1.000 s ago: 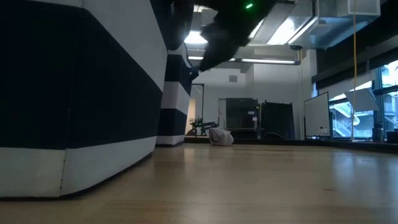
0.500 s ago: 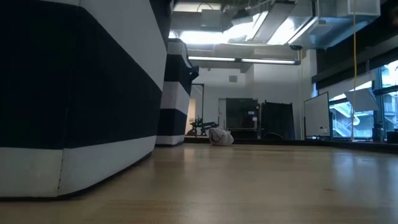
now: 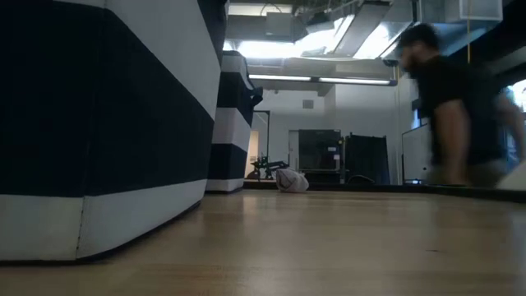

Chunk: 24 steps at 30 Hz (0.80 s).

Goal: Sort clothes
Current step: Put the blue checkered long sleeve into the bottom blue laundry organizer

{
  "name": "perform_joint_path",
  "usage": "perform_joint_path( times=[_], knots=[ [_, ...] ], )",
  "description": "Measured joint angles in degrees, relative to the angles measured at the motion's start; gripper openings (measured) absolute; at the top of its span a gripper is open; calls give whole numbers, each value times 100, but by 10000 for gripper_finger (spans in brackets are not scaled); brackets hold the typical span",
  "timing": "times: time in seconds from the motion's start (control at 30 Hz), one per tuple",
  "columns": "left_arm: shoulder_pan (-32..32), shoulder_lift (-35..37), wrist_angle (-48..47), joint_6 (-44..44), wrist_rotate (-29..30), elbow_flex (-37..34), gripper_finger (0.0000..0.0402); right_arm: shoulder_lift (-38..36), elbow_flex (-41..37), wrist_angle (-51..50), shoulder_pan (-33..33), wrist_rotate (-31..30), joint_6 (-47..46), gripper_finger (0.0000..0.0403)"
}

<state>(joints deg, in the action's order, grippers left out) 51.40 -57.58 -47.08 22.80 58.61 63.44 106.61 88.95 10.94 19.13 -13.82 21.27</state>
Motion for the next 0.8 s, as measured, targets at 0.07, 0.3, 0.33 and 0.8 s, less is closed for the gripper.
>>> perform_joint_path(
  times=[0.07,0.3,0.33,0.8],
  knots=[
    [-2,-7,226,-344,563,-2,198,138,-2,-13,84,-32,3,186],
    [-380,-71,705,-1348,1356,-24,198,280,22,0,186,-210,-65,186],
    [-481,-79,711,-1401,1366,-24,198,280,22,4,186,-201,-65,186],
    [-1005,-1267,476,-1294,-2878,-23,198,258,12,-36,284,-372,-36,186]
  ],
)
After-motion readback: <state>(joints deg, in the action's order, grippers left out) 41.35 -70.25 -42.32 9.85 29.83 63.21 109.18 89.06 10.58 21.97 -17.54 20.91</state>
